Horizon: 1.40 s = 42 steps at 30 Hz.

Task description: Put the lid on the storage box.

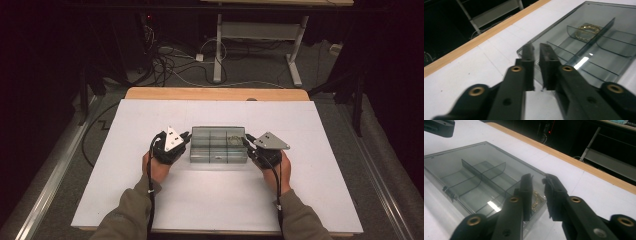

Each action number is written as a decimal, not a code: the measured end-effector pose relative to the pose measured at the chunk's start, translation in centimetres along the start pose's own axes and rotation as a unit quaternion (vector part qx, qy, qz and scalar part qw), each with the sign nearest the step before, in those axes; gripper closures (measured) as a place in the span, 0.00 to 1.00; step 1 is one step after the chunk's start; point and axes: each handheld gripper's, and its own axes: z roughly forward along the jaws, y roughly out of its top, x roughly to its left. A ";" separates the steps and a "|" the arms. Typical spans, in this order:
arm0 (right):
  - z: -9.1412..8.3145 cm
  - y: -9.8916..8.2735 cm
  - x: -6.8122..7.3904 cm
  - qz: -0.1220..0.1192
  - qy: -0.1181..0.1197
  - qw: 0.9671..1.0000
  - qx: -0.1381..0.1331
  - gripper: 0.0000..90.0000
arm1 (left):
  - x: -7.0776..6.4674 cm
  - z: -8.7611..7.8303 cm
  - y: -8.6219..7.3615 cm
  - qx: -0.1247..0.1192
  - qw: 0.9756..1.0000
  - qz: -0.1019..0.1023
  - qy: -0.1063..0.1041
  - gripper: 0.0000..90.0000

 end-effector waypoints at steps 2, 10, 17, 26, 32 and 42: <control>-0.2 -0.1 0.0 0.001 -0.003 1.000 -0.002 0.81 | -0.1 -0.1 0.1 -0.004 1.000 0.004 -0.003 0.87; -0.5 -0.1 -0.7 0.009 -0.004 1.000 -0.002 0.63 | -0.6 -0.2 0.5 0.000 1.000 0.021 -0.007 0.63; -0.4 0.0 -0.5 0.007 0.000 1.000 -0.007 0.44 | -0.8 -0.1 0.6 -0.005 1.000 0.014 -0.020 0.42; -0.1 0.1 0.1 0.024 0.003 1.000 -0.011 0.27 | -1.1 0.1 0.7 0.000 0.999 0.010 -0.030 0.18; 0.2 0.0 0.2 0.027 0.022 0.999 0.001 0.25 | -1.3 0.3 0.6 0.010 0.999 0.013 -0.038 0.18; -0.3 0.6 0.7 0.010 0.044 0.999 0.010 0.25 | -2.0 -0.2 1.1 0.015 0.998 0.030 -0.054 0.18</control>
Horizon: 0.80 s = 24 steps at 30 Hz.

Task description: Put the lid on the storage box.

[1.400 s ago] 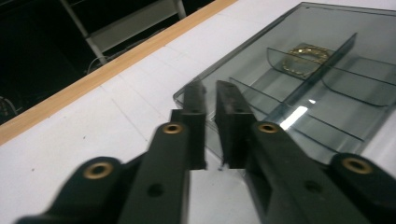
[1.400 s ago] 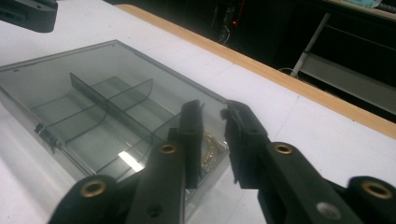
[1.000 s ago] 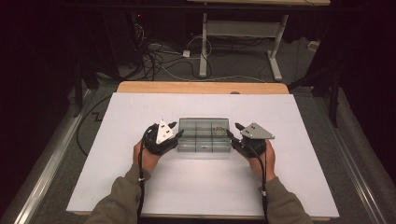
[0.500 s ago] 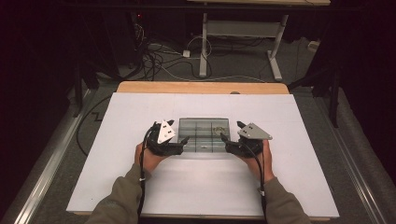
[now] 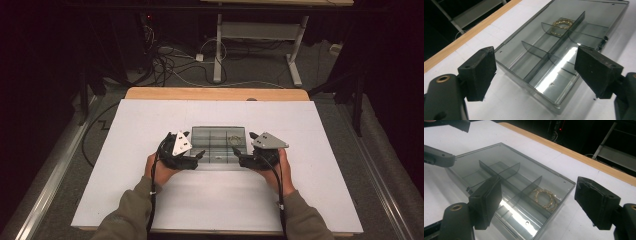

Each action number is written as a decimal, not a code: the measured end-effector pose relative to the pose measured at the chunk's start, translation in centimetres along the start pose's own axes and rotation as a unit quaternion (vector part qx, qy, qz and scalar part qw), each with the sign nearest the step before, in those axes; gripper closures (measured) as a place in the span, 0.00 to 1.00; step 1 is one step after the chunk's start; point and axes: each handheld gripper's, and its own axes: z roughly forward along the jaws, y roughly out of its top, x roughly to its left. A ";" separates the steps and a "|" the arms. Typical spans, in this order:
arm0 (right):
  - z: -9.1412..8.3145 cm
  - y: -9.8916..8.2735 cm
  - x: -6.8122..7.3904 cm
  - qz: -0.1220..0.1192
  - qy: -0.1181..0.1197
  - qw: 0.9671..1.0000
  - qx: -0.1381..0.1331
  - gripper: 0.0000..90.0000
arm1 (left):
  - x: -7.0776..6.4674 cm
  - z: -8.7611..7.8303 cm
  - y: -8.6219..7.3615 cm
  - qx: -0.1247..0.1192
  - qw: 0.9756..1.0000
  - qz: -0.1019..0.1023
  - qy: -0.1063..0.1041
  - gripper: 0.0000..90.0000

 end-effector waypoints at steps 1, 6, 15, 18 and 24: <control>-0.1 0.0 0.1 -0.004 0.000 1.000 0.002 0.24 | 0.0 -0.1 0.1 -0.004 1.000 0.005 0.002 0.18; -0.3 0.2 0.6 -0.032 0.008 0.999 0.013 0.22 | -0.5 -0.3 0.3 0.009 1.000 0.024 0.008 0.18; -1.6 0.4 1.2 -0.038 0.002 0.999 0.006 0.22 | -1.4 -1.2 0.6 -0.003 0.999 0.039 -0.006 0.18; -2.0 0.5 1.5 -0.038 0.008 0.999 0.001 0.21 | -1.9 -1.4 0.6 -0.001 0.999 0.050 -0.010 0.18; -2.6 0.7 2.2 -0.056 0.004 0.998 -0.004 0.21 | -2.6 -1.9 0.6 -0.007 0.998 0.066 -0.009 0.18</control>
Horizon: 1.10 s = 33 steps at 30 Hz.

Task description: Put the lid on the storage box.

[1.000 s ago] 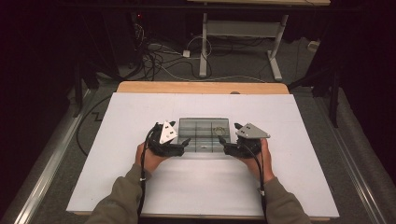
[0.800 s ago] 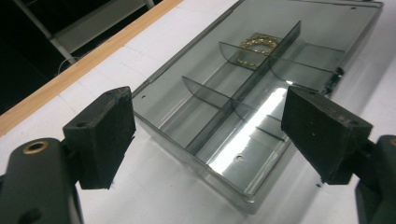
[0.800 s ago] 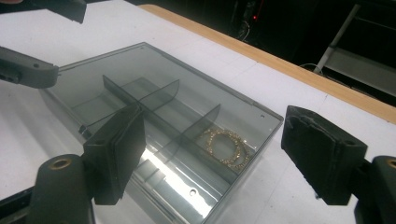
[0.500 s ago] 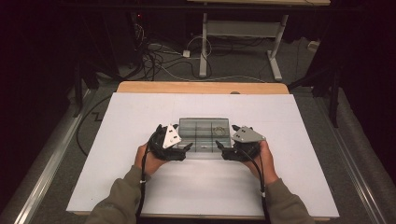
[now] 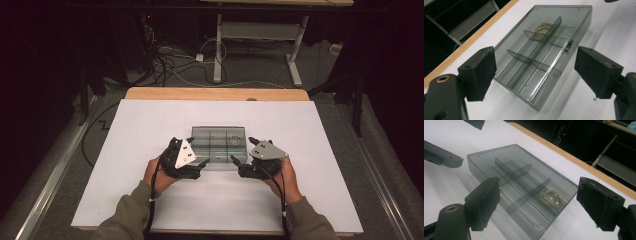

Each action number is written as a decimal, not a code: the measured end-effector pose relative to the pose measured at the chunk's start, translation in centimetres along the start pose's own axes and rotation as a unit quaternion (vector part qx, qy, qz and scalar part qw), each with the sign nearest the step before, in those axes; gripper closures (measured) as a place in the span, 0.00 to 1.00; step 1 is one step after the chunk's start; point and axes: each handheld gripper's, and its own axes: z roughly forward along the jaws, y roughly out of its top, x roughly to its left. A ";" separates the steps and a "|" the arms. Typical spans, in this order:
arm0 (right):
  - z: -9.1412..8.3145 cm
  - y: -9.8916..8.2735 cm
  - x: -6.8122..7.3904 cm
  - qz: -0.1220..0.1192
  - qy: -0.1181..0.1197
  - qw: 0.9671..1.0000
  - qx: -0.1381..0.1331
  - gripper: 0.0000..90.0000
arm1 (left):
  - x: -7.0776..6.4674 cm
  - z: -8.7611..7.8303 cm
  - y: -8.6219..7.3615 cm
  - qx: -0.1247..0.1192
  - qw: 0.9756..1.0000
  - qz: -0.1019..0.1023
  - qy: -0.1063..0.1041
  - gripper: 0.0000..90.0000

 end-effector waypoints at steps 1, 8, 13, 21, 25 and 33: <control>-0.1 0.0 0.1 0.000 -0.001 1.000 0.000 0.21 | -0.1 -0.1 0.0 -0.002 1.000 0.002 -0.001 0.18; -0.7 0.3 0.7 -0.006 0.003 1.000 -0.008 0.21 | -0.8 -0.7 0.0 -0.005 1.000 0.012 -0.004 0.18; -1.1 0.3 1.0 -0.011 -0.002 1.000 -0.011 0.21 | -1.0 -1.3 -0.2 -0.013 1.000 0.017 -0.007 0.18; -1.8 0.1 1.4 -0.019 -0.005 1.000 -0.016 0.21 | -1.2 -2.3 -0.5 -0.017 1.000 0.023 -0.002 0.18; -2.1 0.1 1.6 -0.021 -0.005 1.000 -0.018 0.21 | -1.2 -2.8 -0.6 -0.024 0.999 0.022 0.002 0.18; -2.6 0.1 2.0 -0.023 -0.009 0.999 -0.020 0.20 | -1.4 -3.7 -0.9 -0.032 0.999 0.024 0.004 0.18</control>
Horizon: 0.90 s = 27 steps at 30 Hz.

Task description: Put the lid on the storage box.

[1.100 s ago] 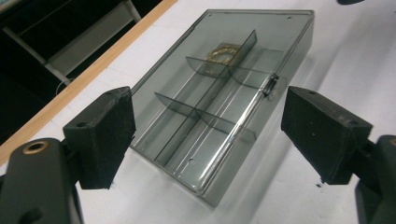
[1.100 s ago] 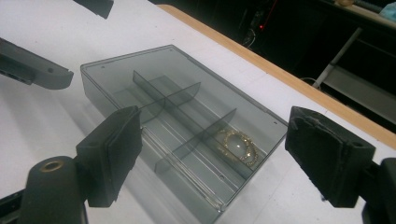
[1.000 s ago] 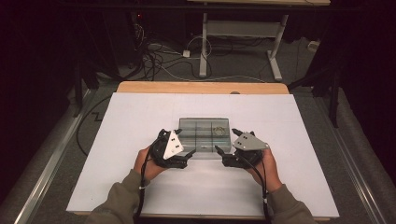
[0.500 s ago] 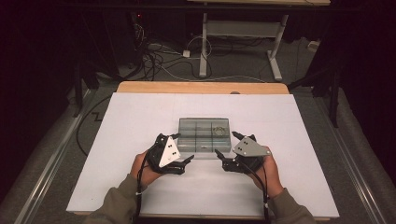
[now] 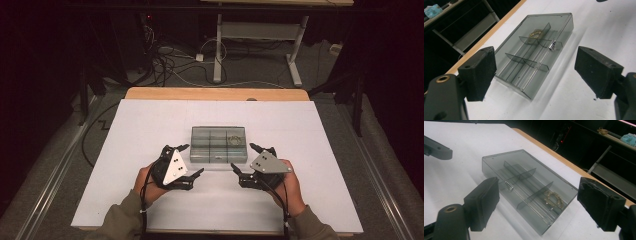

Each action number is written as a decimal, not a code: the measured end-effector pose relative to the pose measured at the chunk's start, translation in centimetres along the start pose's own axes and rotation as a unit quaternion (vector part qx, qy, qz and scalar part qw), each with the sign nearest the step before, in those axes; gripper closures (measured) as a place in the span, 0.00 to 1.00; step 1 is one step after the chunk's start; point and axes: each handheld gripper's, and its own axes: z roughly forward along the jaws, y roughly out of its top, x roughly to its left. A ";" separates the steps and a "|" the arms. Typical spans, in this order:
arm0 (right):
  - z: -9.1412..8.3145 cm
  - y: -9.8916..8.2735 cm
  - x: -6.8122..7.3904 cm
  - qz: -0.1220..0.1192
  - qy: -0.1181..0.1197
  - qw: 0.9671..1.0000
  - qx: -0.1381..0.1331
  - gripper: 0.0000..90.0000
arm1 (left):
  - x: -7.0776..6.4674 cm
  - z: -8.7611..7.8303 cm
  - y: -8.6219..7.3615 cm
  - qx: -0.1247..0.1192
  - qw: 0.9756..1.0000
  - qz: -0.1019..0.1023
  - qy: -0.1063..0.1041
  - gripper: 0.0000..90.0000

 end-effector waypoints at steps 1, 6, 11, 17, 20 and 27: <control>-0.1 0.0 0.0 -0.001 0.001 1.000 -0.001 0.20 | -0.1 -0.1 0.0 0.000 1.000 0.002 0.000 0.18; -0.4 -0.1 0.3 -0.007 0.004 1.000 -0.002 0.20 | -0.5 -0.4 -0.4 -0.006 1.000 0.005 0.004 0.18; -0.7 -0.3 0.4 -0.008 0.001 1.000 -0.003 0.20 | -0.9 -0.7 -0.7 -0.009 1.000 0.006 0.008 0.17; -1.4 -0.4 0.3 -0.011 -0.007 1.000 -0.006 0.19 | -1.1 -1.3 -1.0 -0.018 1.000 0.006 0.014 0.17; -1.7 -0.6 0.3 -0.009 -0.008 1.000 -0.007 0.19 | -1.2 -1.6 -1.2 -0.020 1.000 0.006 0.015 0.17; -2.6 -1.3 0.0 -0.004 -0.010 1.000 -0.007 0.19 | -1.4 -2.3 -2.0 -0.015 1.000 0.005 0.021 0.17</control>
